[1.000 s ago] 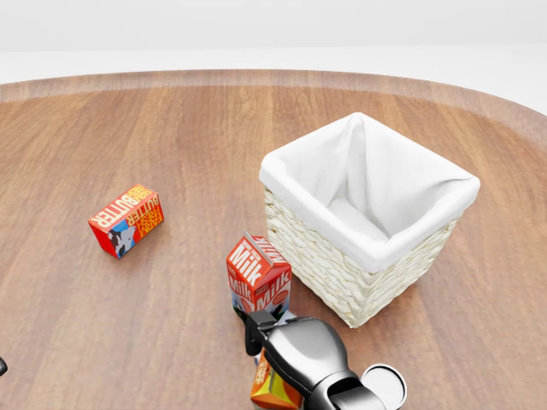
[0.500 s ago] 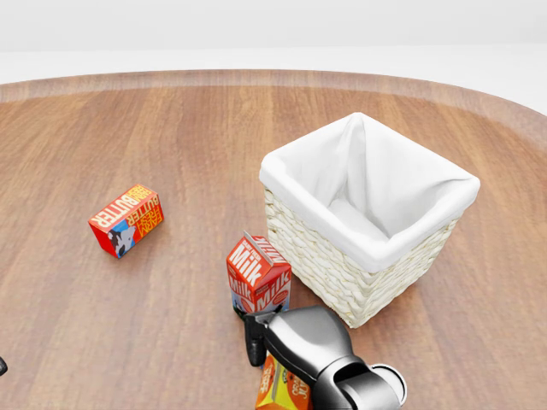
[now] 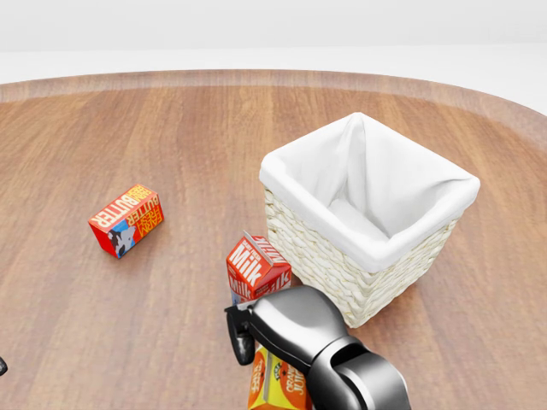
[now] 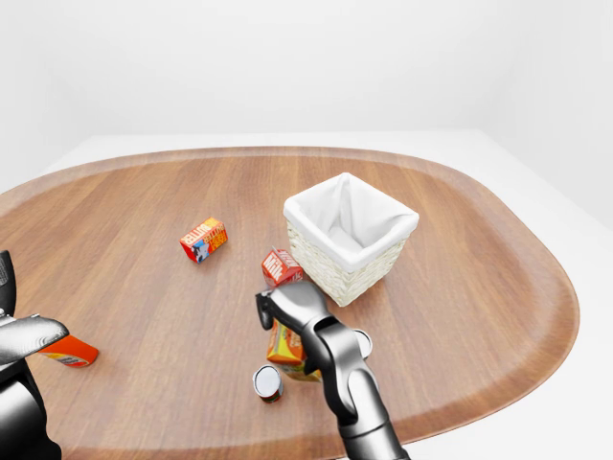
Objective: Pick up the orange juice, and put it in the basket.
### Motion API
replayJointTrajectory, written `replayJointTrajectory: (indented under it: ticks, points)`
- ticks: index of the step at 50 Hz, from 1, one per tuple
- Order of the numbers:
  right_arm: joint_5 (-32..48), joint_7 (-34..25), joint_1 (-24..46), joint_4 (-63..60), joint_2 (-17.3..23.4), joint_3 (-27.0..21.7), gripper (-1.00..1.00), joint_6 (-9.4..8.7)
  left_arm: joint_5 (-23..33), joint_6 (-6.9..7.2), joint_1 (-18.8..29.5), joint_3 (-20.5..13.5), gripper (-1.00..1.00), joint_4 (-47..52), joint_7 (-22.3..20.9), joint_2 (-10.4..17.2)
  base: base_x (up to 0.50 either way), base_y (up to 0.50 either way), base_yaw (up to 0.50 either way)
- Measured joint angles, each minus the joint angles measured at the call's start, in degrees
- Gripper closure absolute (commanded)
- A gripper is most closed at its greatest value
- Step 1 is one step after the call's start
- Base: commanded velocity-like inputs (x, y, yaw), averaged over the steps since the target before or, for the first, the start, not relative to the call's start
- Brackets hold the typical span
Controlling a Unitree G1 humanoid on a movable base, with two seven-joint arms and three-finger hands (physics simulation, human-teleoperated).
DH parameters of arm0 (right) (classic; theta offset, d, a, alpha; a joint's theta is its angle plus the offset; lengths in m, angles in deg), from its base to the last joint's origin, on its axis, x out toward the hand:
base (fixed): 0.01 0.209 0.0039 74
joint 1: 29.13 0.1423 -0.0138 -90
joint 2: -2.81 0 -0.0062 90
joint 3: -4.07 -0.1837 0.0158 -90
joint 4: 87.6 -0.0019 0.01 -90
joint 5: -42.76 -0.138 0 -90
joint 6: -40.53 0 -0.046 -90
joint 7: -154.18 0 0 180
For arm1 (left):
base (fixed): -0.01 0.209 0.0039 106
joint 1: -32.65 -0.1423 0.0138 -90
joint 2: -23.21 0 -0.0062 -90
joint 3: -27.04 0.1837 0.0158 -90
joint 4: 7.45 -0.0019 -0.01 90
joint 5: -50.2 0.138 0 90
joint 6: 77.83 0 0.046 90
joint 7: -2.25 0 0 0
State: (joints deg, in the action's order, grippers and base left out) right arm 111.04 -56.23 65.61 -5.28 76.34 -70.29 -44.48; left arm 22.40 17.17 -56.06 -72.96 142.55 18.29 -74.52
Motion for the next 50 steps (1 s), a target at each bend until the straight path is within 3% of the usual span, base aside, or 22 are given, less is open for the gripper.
replayJointTrajectory:
  ticks: [17, 25, 39, 50]
  points:
    - [-0.35, -6.87, 0.95, -6.51, -1.31, 0.90, 1.00, -0.07, 0.00, 0.00, 0.00, 0.00, -1.00, 0.00, 0.01, 0.00, 0.00, 0.00, 0.00]
    - [-0.54, -9.59, 2.11, -9.74, -2.06, 0.93, 1.00, -0.99, 0.00, 0.00, 0.00, 0.00, -1.00, 0.00, 0.01, 0.00, 0.00, 0.00, 0.00]
    - [-0.79, -9.60, 4.76, -15.06, -3.47, 0.82, 1.00, -3.82, 0.00, 0.00, 0.00, 0.00, -1.00, 0.00, 0.01, 0.00, 0.00, 0.00, 0.00]
    - [-1.03, -9.60, 8.09, -19.03, -5.07, 0.58, 1.00, -7.47, 0.00, 0.00, 0.00, 0.00, -1.00, 0.00, 0.01, -0.01, 0.00, 0.00, 0.00]
